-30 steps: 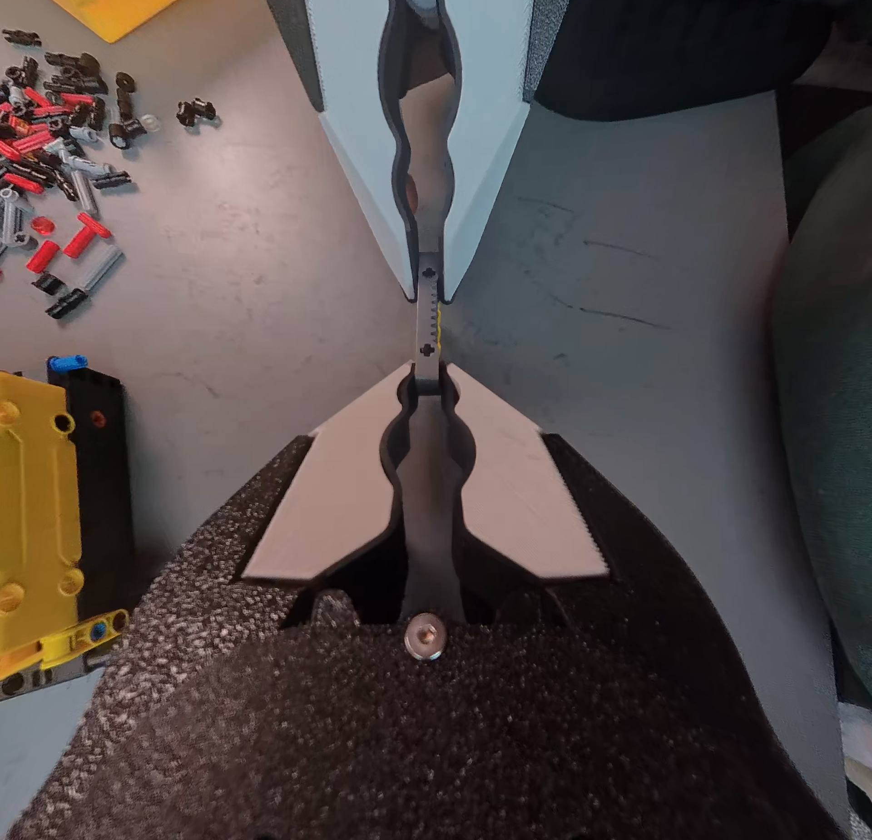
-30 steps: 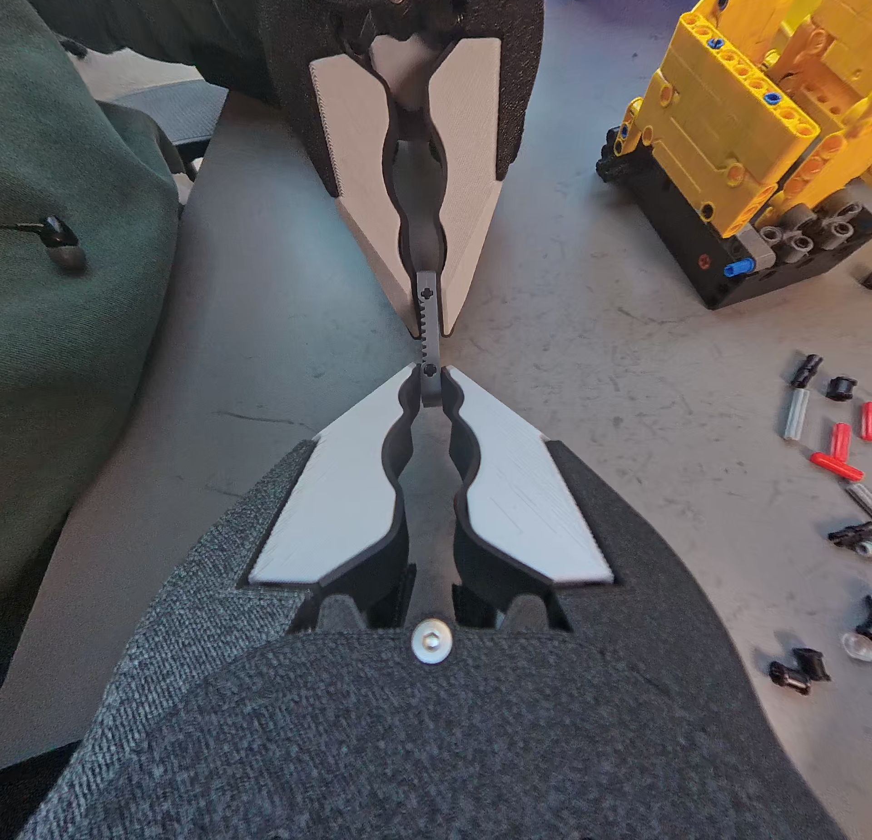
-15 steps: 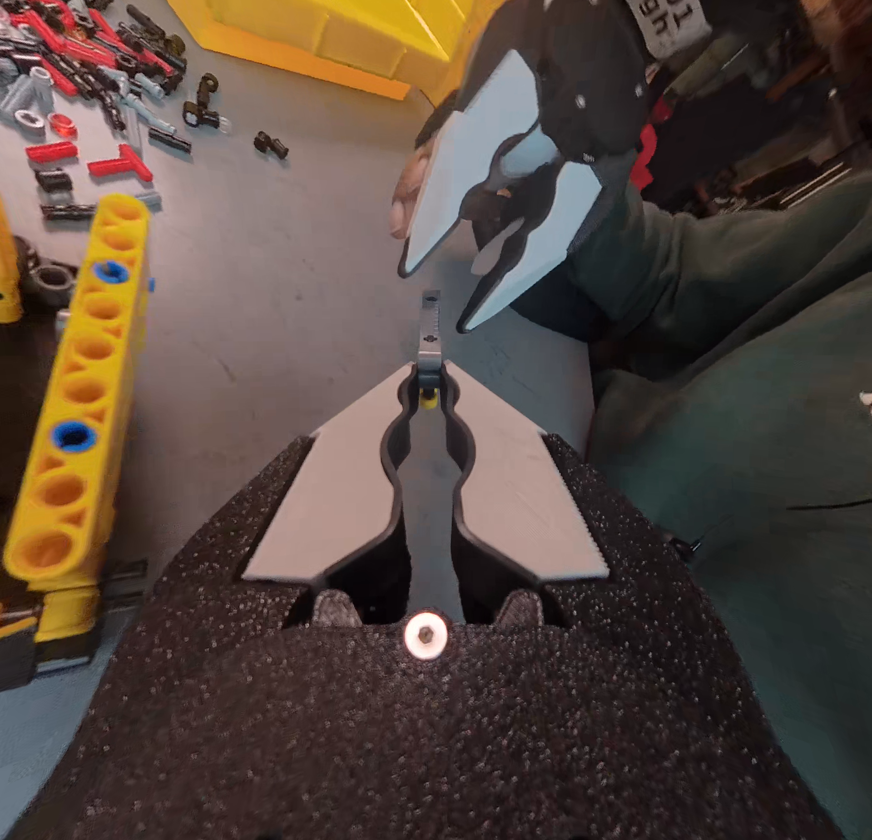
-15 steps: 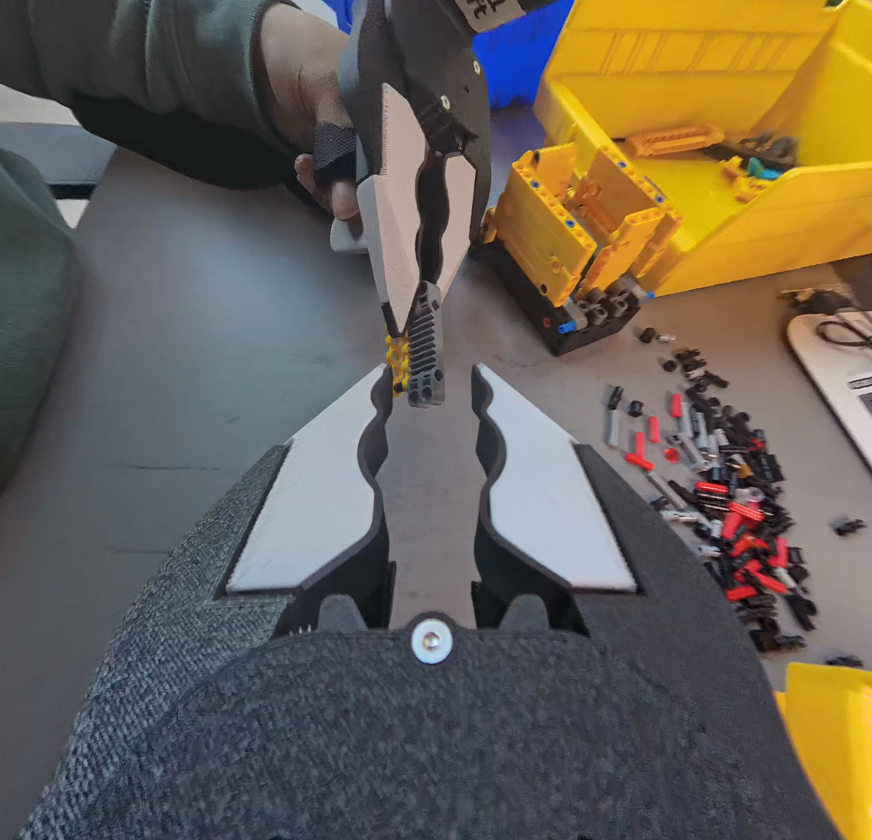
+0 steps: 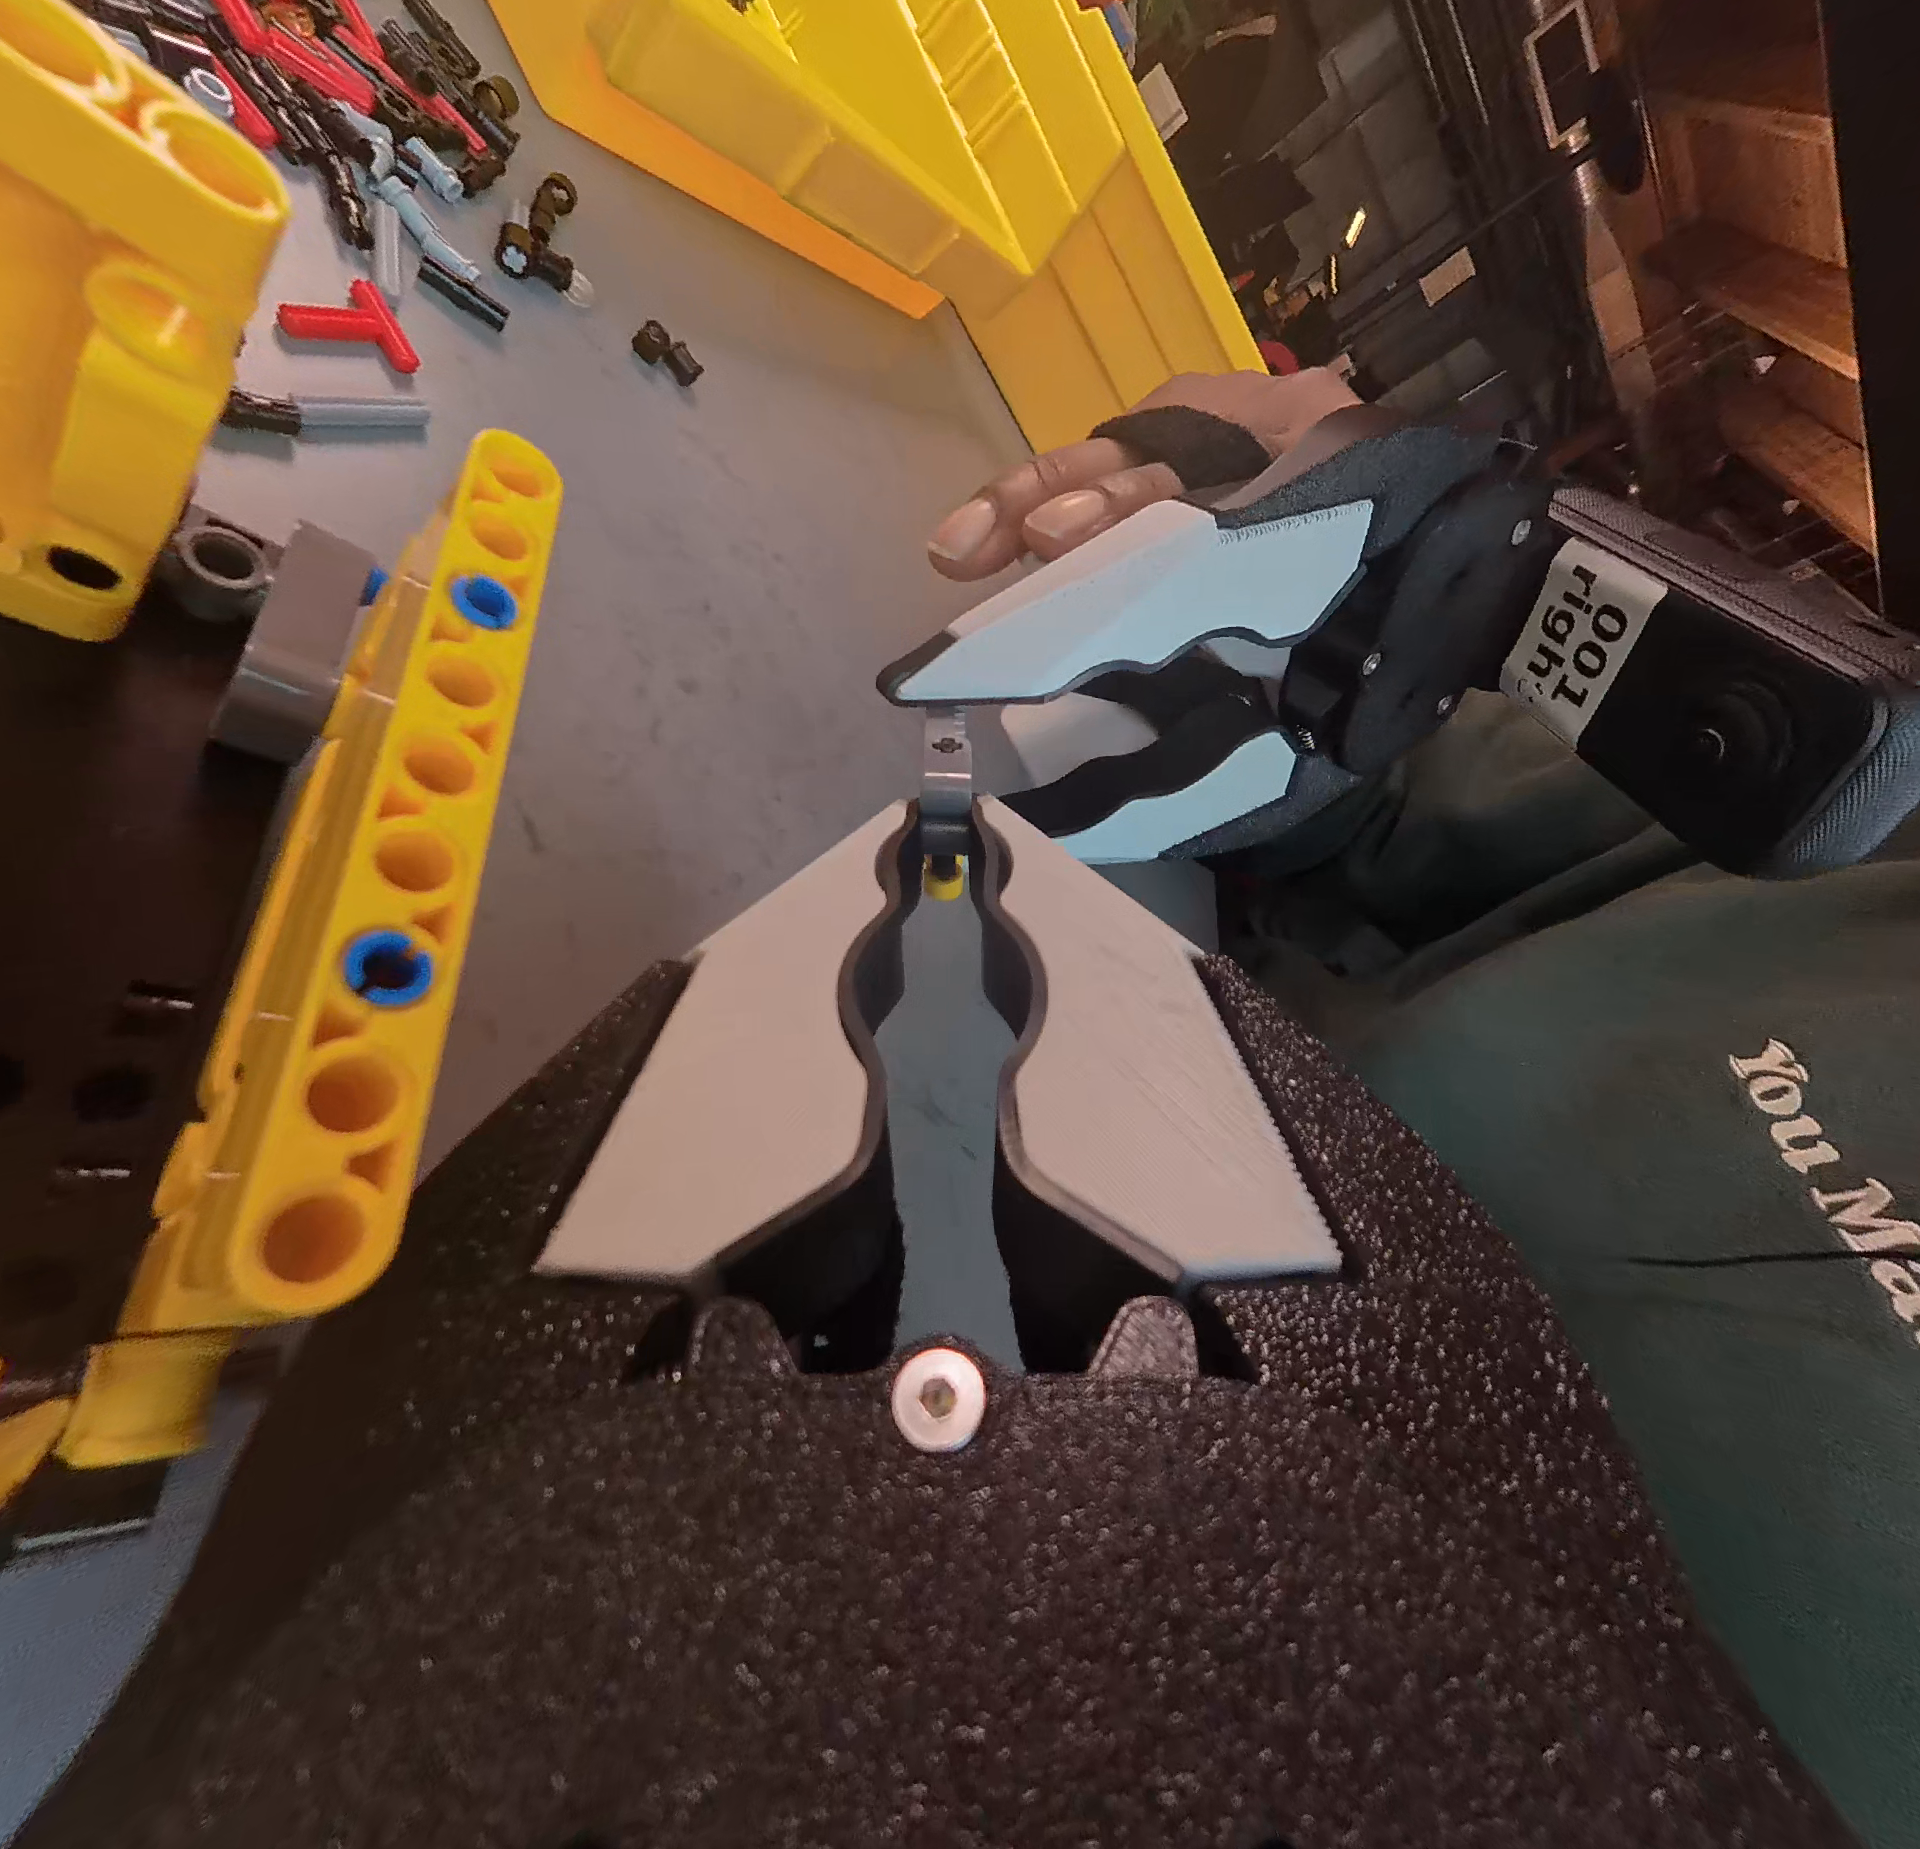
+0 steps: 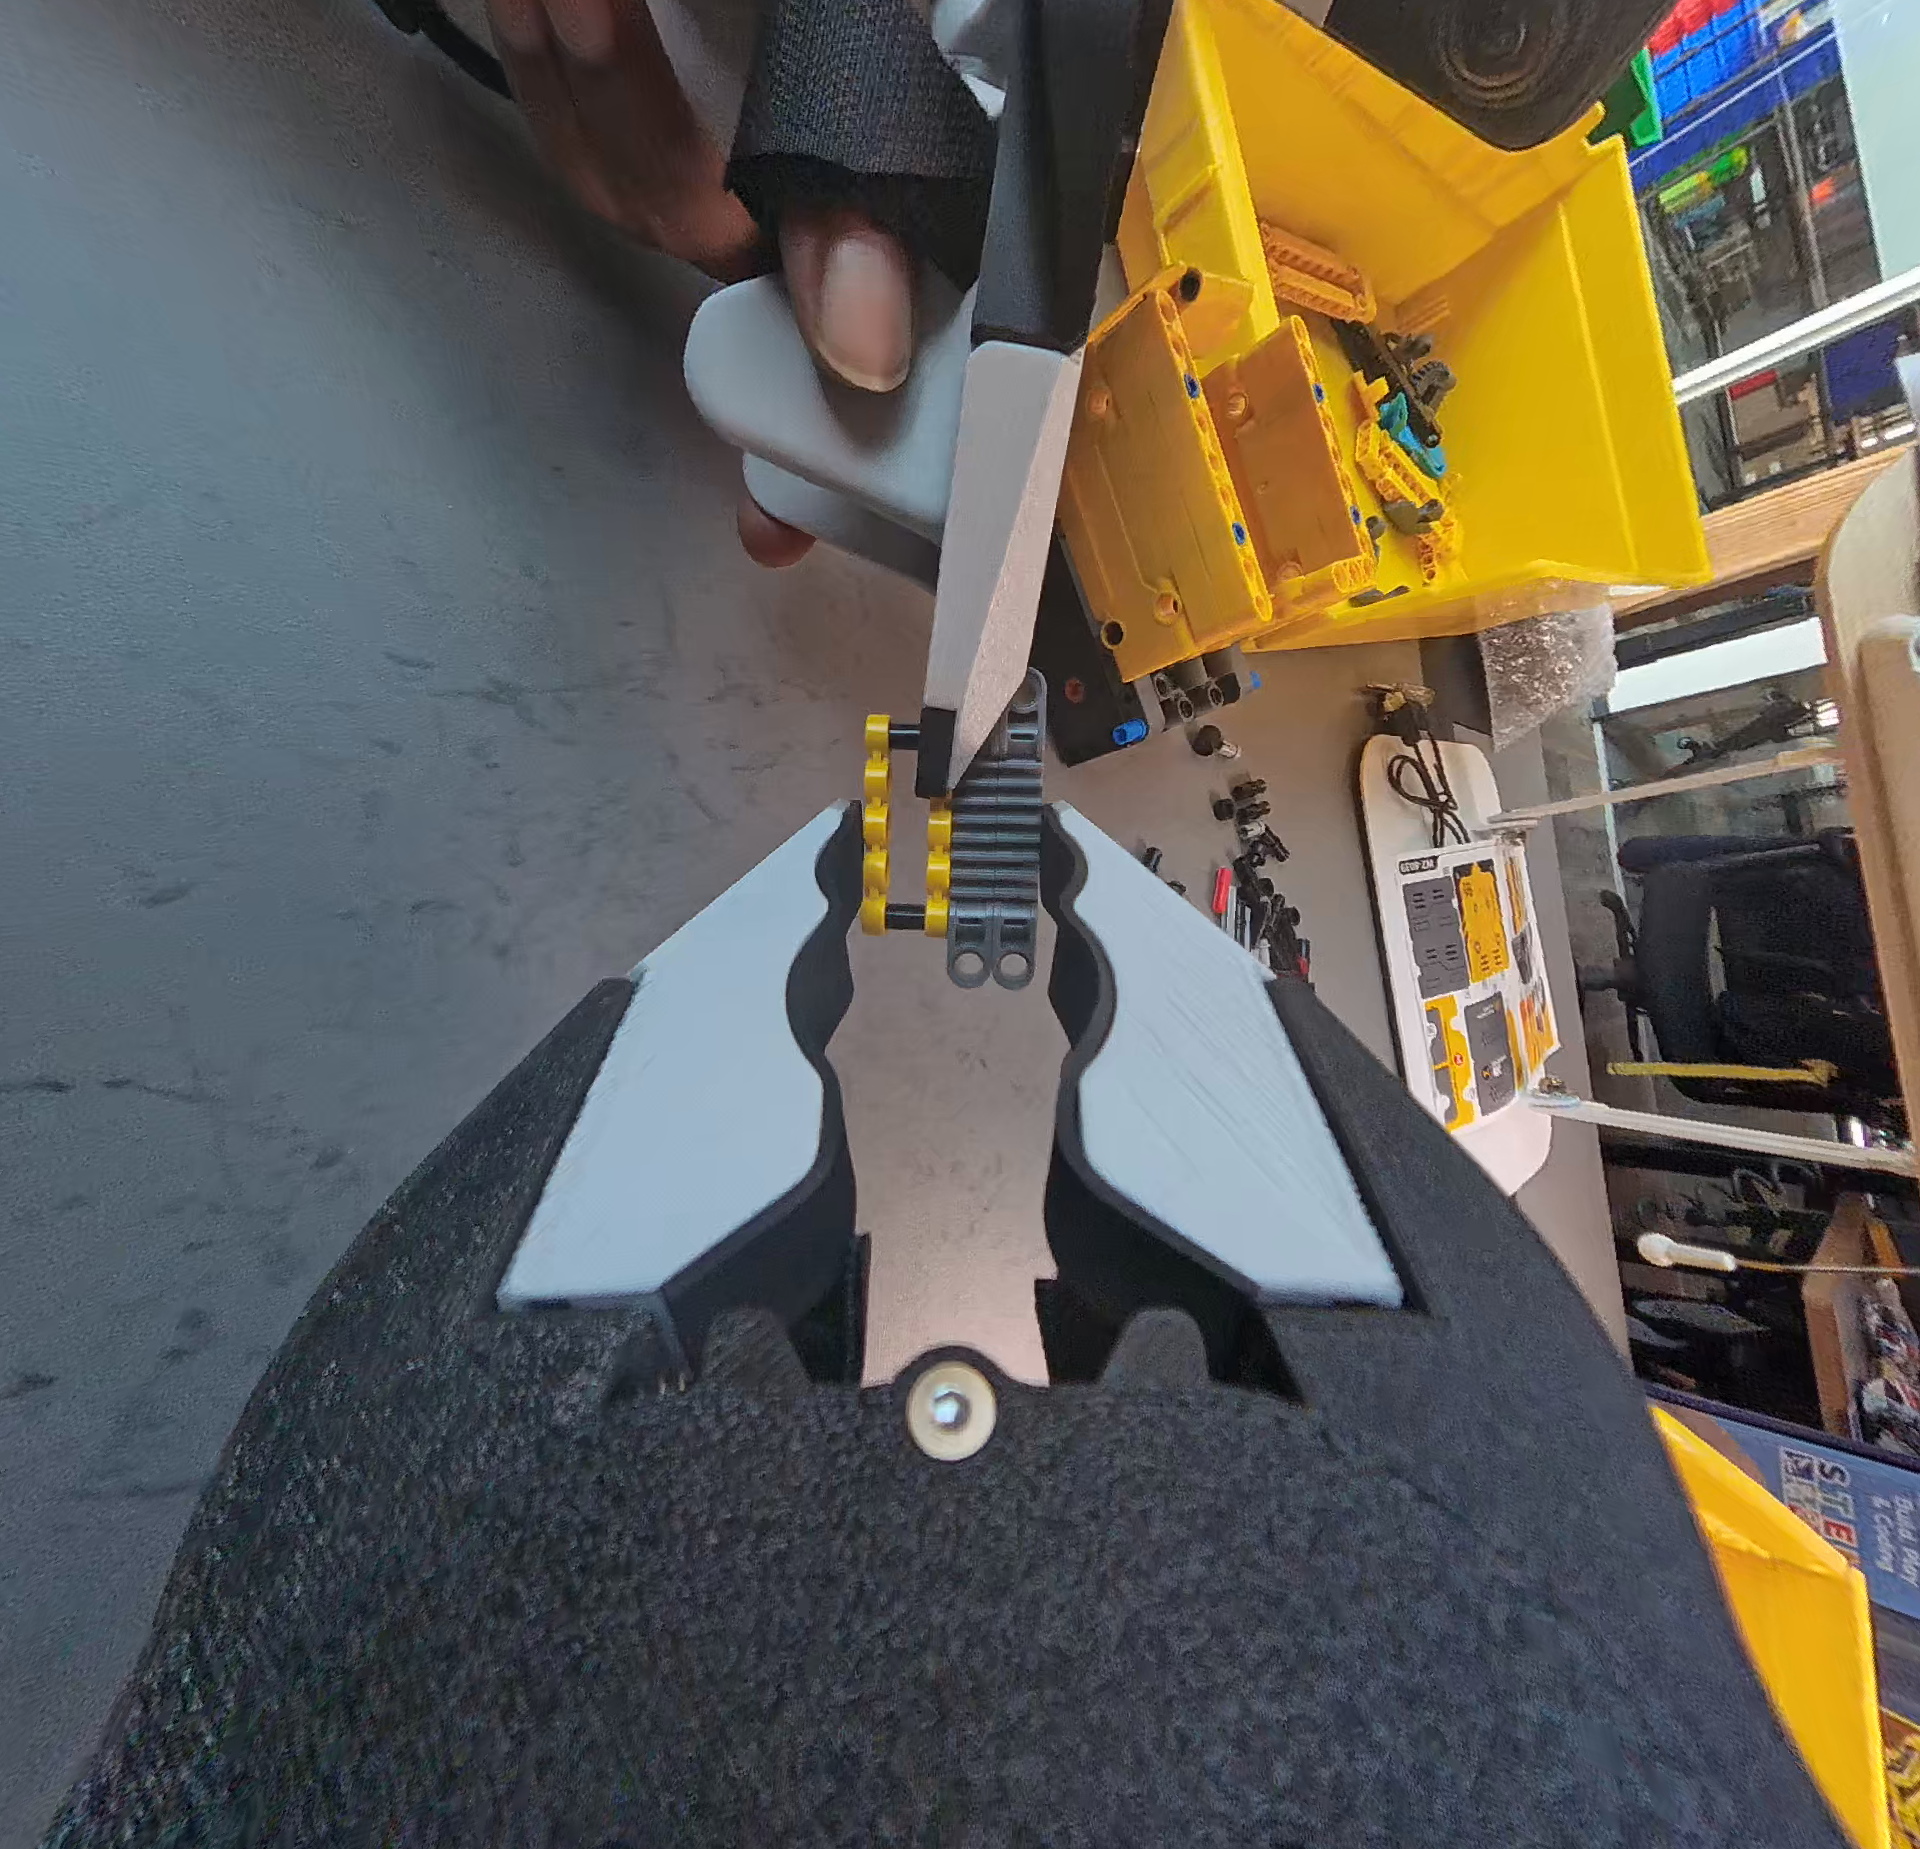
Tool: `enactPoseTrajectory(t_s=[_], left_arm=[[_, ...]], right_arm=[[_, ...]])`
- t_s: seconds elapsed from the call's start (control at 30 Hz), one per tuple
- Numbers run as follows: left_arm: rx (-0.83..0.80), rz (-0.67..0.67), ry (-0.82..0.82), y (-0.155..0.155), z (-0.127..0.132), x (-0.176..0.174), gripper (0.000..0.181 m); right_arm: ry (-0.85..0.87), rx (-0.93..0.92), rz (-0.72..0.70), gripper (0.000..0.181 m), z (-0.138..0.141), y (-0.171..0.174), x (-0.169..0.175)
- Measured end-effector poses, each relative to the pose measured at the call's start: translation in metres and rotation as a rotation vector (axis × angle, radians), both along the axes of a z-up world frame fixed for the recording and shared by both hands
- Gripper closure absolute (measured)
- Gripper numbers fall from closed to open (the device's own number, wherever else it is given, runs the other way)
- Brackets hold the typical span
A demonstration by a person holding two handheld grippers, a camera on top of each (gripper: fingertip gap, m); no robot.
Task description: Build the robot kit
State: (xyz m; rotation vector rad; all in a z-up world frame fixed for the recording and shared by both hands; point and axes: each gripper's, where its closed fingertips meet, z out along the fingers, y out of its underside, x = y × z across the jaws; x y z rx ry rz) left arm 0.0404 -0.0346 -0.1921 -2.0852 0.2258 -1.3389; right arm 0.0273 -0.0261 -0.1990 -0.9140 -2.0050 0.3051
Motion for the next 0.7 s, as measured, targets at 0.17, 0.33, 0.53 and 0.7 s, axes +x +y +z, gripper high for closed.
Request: enactPoseTrajectory(t_s=[0.17, 0.33, 0.53, 0.7], left_arm=[[0.005, 0.039, 0.000, 0.003, -0.001, -0.003, 0.175], [0.016, 0.067, -0.009, 0.005, 0.001, -0.006, 0.175], [0.072, 0.091, -0.014, 0.005, 0.011, -0.016, 0.173], [0.082, 0.087, -0.020, 0.003, 0.012, -0.017, 0.174]], right_arm=[[0.012, -0.004, -0.040, 0.148, -0.001, 0.002, -0.005], [0.037, -0.035, -0.055, 0.149, 0.002, 0.002, -0.009], [0.034, -0.057, -0.019, 0.150, 0.001, 0.000, -0.008], [0.050, -0.067, -0.003, 0.151, 0.005, -0.003, -0.009]])
